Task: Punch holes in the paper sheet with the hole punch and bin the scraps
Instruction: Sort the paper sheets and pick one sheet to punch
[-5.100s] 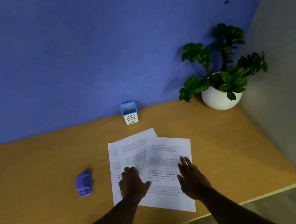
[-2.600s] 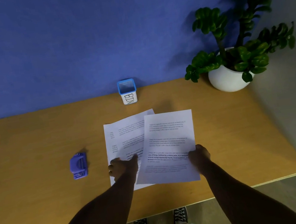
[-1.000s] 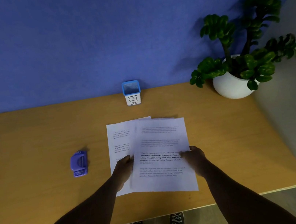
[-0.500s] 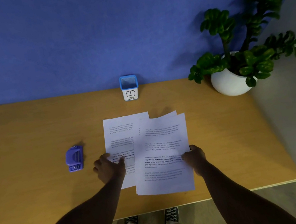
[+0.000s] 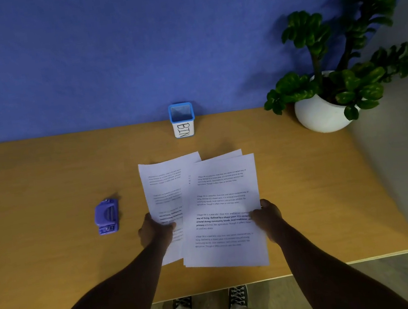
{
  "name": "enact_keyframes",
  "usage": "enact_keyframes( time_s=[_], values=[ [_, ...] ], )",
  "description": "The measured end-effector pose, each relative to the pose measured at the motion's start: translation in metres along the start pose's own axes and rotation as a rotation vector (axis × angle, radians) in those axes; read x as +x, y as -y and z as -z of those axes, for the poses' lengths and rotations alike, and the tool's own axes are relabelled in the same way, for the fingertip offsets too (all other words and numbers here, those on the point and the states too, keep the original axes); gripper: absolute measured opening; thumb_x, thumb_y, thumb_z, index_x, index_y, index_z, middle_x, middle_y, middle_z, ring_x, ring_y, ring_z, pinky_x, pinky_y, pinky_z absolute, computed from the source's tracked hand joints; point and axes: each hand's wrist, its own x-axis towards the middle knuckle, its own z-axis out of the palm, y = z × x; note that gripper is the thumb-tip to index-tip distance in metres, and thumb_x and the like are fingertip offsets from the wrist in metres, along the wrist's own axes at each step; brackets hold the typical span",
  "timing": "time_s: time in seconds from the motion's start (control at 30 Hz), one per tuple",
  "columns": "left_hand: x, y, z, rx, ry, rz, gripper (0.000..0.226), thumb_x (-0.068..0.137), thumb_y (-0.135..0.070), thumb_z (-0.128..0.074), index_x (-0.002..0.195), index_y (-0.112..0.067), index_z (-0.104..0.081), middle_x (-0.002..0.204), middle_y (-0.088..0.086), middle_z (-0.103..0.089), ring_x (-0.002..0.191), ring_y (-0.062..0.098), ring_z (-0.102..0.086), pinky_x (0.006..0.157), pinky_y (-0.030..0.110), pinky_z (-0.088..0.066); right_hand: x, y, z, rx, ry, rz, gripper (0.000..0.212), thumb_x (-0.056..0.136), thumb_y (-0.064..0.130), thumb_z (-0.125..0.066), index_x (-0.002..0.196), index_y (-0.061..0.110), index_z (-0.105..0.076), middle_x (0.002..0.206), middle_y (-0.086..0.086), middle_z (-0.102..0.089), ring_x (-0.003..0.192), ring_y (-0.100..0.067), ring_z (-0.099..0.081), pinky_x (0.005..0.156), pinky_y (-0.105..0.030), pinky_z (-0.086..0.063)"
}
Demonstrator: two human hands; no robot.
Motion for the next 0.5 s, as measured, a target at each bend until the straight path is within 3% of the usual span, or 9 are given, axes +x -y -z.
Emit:
enact_keyframes(
  time_s=[0.13,0.23,0.3,0.43,0.5],
  values=[
    [0.001,0.003,0.002,0.011,0.128,-0.064,0.035,0.085,-0.014,-0.068,0.119,-0.017,-0.066,0.113,0.007,-0.071,0.096,0.028,-0.067,0.071,0.026,-0.048,-0.003,0.006,-0.007,0.002,0.060,0.009,0.029,0.084,-0.001,-0.045,0.101,0.015,-0.062,0.094,-0.006,-0.066,0.084,-0.025,-0.063,0.070,-0.031,-0.053],
    [0.002,0.001,0.005,-0.011,0.224,-0.092,0.027,0.092,-0.014,-0.054,0.114,-0.016,-0.070,0.086,0.000,-0.069,0.069,0.016,-0.061,0.053,0.021,-0.041,-0.005,0.011,-0.011,0.010,0.084,0.010,0.033,0.083,-0.004,-0.041,0.101,0.015,-0.061,0.098,-0.008,-0.066,0.086,-0.026,-0.061,0.069,-0.030,-0.051],
    [0.003,-0.001,0.006,-0.045,0.241,-0.063,0.025,0.096,-0.020,-0.050,0.104,-0.008,-0.071,0.071,-0.002,-0.063,0.060,0.014,-0.055,0.049,0.022,-0.037,-0.006,0.012,-0.014,0.010,0.098,0.010,0.035,0.083,-0.004,-0.040,0.103,0.015,-0.060,0.100,-0.009,-0.066,0.088,-0.027,-0.062,0.070,-0.029,-0.051],
    [0.002,-0.003,0.009,-0.152,0.319,-0.052,0.039,0.093,-0.048,-0.062,0.088,-0.010,-0.070,0.067,-0.001,-0.064,0.062,0.016,-0.060,0.054,0.023,-0.041,-0.006,0.013,-0.019,0.014,0.116,0.000,0.035,0.082,-0.005,-0.040,0.105,0.012,-0.062,0.099,-0.008,-0.067,0.085,-0.025,-0.062,0.066,-0.027,-0.051],
    [0.000,-0.005,0.009,-0.223,0.374,-0.080,0.030,0.084,-0.047,-0.074,0.088,-0.016,-0.074,0.075,-0.007,-0.074,0.073,0.015,-0.073,0.057,0.021,-0.052,-0.006,0.012,-0.019,0.018,0.122,-0.013,0.036,0.082,-0.004,-0.040,0.106,0.012,-0.062,0.098,-0.008,-0.067,0.083,-0.024,-0.062,0.061,-0.025,-0.049]
  ],
)
